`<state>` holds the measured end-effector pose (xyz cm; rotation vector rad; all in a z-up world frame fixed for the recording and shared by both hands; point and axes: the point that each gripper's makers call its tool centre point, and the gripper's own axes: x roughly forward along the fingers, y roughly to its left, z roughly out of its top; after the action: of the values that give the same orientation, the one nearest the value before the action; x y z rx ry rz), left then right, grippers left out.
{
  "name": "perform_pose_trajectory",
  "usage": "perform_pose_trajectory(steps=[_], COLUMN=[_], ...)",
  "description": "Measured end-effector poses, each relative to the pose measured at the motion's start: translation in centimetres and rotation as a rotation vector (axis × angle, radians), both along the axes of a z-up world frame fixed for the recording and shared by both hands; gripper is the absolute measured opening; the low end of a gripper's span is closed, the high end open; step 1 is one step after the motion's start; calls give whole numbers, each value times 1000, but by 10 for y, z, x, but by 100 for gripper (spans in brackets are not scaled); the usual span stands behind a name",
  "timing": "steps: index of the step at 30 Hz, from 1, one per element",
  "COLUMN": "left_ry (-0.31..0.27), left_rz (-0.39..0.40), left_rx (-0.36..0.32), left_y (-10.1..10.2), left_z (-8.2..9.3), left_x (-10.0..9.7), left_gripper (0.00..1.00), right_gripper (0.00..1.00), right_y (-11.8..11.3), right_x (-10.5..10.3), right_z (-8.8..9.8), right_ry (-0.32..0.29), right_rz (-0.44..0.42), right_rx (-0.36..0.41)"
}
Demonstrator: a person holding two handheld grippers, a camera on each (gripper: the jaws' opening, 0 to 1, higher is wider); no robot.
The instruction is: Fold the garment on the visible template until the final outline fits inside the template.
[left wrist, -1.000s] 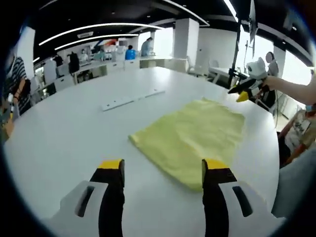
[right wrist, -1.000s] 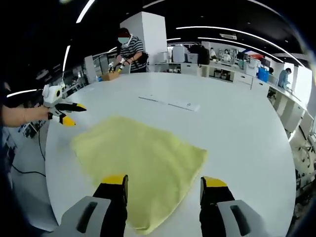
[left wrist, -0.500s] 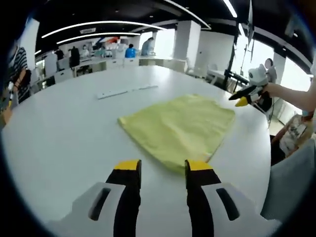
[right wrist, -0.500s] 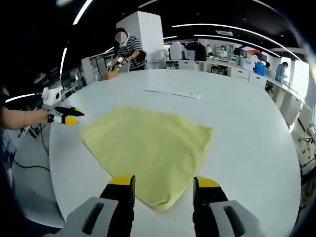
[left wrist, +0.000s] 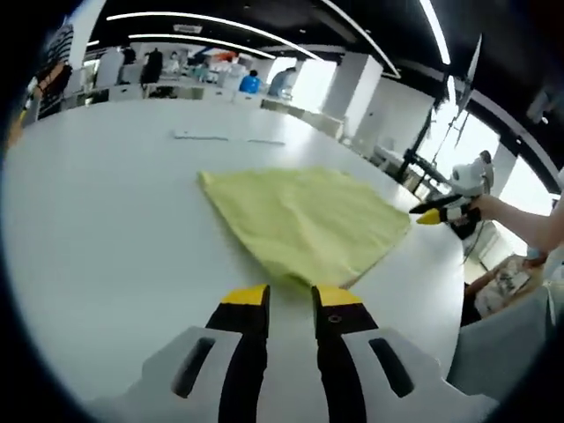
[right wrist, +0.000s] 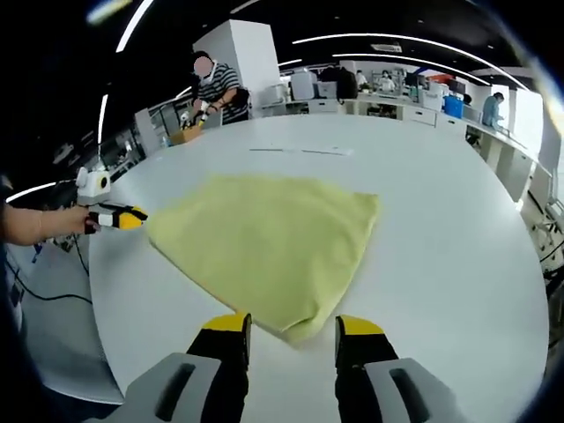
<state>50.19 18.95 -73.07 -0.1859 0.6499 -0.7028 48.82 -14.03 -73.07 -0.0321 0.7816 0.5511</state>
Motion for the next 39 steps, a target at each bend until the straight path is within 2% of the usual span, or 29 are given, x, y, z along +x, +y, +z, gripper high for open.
perform_pose_trajectory(steps=[5, 21, 25, 30, 35, 39], left_ry=[12, 22, 39, 17, 31, 12], left_rz=[18, -27, -30, -10, -9, -18], left_rx=[-40, -53, -52, -29, -74, -116], left_y=[-2, -19, -20, -16, -21, -30], left_z=[-3, -6, -8, -6, -2, 6], left_x=[-2, 0, -2, 3, 6, 12], left_gripper=[12, 2, 4, 17, 18, 15], right_gripper=[26, 18, 16, 16, 15, 13], right_y=[-4, -5, -4, -4, -4, -5], right_x=[-6, -9, -9, -8, -7, -6], right_z=[-8, -21, -21, -20, -21, -21], right_ry=[18, 39, 37, 33, 32, 29], right_rz=[-10, -13, -14, -4, -3, 1], right_rx=[2, 1, 8, 1, -2, -8])
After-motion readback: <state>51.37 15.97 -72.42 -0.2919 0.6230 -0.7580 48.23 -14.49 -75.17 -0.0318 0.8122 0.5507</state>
